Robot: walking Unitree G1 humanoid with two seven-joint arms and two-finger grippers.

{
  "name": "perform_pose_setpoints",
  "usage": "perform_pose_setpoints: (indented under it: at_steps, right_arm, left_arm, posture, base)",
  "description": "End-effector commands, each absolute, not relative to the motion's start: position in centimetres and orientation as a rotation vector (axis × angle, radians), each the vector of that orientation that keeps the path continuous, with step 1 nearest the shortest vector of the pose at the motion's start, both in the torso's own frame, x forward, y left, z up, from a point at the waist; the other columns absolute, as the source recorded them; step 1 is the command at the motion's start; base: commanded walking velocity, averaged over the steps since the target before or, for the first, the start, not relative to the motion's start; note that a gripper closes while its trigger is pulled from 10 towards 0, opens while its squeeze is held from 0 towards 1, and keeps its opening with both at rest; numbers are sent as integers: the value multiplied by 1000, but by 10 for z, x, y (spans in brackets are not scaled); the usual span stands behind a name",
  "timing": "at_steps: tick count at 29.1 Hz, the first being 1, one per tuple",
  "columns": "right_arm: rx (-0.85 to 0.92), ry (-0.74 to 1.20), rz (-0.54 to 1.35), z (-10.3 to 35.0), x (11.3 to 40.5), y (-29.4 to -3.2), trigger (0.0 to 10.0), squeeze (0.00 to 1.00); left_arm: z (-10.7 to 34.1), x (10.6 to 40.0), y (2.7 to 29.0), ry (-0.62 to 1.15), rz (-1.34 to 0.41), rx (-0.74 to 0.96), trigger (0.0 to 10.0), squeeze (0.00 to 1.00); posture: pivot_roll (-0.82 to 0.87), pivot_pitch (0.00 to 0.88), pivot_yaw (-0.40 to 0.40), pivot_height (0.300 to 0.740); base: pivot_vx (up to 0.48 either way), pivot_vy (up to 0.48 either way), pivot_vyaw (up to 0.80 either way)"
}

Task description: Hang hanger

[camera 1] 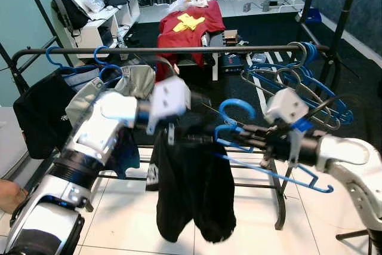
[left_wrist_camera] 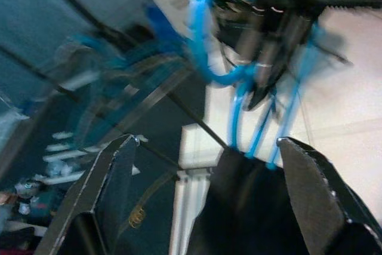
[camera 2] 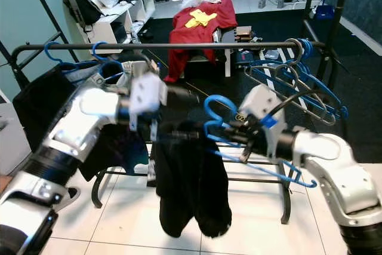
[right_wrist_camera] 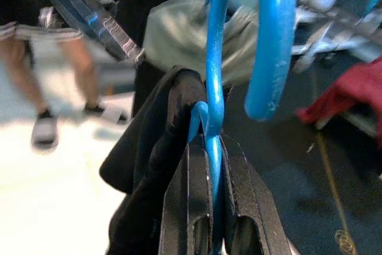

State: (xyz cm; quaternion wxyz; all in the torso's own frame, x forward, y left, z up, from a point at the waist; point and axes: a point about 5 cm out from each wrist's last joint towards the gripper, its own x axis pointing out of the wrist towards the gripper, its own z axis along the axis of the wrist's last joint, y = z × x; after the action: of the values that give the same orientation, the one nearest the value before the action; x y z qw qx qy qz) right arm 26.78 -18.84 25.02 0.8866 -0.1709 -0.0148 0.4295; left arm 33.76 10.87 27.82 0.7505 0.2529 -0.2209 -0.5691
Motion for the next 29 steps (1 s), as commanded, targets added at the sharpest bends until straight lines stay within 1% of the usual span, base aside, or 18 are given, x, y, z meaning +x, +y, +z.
perform_pose_setpoints:
  at_steps: [1,2,4,5,6,9,10,13,14,15,16,18,20,22,23,26,29]
  right_arm:
    - [-350,-167,885,272,263,-188,0,0]
    - [-350,-167,885,272,263,-188,0,0]
    - [-334,-223,867,283,259,-193,0,0]
    - [-334,-223,867,283,259,-193,0,0]
    - [-329,-249,861,289,256,-196,0,0]
    - [-327,-266,858,293,255,-198,0,0]
    - [-321,-299,853,300,251,-202,0,0]
    - [-321,-299,853,300,251,-202,0,0]
    - [-315,-340,862,310,247,-204,0,0]
    - [-315,-340,862,310,247,-204,0,0]
    - [-301,-381,890,319,241,-206,0,0]
    - [-301,-381,890,319,241,-206,0,0]
    - [-264,-463,975,334,226,-205,0,0]
    - [-264,-463,975,334,226,-205,0,0]
    - [-251,-493,1001,339,220,-205,0,0]
    - [-242,-515,1016,343,217,-205,0,0]
    - [-234,-528,1043,345,212,-203,0,0]
  left_arm:
    - [283,343,125,-479,-1174,495,10000,1000]
    - [283,343,125,-479,-1174,495,10000,1000]
    - [285,348,138,-478,-1103,430,10000,1000]
    - [285,348,138,-478,-1103,430,10000,1000]
    - [283,349,144,-473,-1073,417,10000,1000]
    - [281,349,147,-469,-1054,410,10000,1000]
    - [278,348,150,-467,-1045,389,10000,1000]
    - [278,348,150,-467,-1045,389,10000,1000]
    - [273,346,152,-460,-1040,373,10000,745]
    - [273,346,152,-460,-1040,373,10000,745]
    - [267,346,154,-452,-1029,354,10000,0]
    - [267,346,154,-452,-1029,354,10000,0]
    - [261,347,158,-447,-1002,310,10000,0]
    - [261,347,158,-447,-1002,310,10000,0]
    - [261,347,160,-454,-998,288,10000,0]
    - [261,347,160,-458,-1003,272,10000,0]
    - [260,349,156,-453,-1002,249,10000,0]
  posture:
    - [-132,0,101,740]
    - [-132,0,101,740]
    - [-135,0,99,740]
    - [-135,0,99,740]
    - [-134,0,96,740]
    - [-134,0,96,740]
    - [-131,0,91,740]
    - [-131,0,91,740]
    - [-128,0,86,740]
    - [-128,0,86,740]
    - [-128,0,82,740]
    - [-128,0,82,740]
    - [-129,0,79,740]
    - [-129,0,79,740]
    - [-133,0,80,740]
    - [-134,0,80,740]
    - [-139,0,81,740]
  base:
    - [0,0,0]
    - [0,0,0]
    - [0,0,0]
    - [0,0,0]
    - [0,0,0]
    - [0,0,0]
    - [0,0,0]
    - [0,0,0]
    - [0,0,0]
    - [0,0,0]
    - [0,0,0]
    - [0,0,0]
    - [0,0,0]
    - [0,0,0]
    - [0,0,0]
    - [0,0,0]
    - [0,0,0]
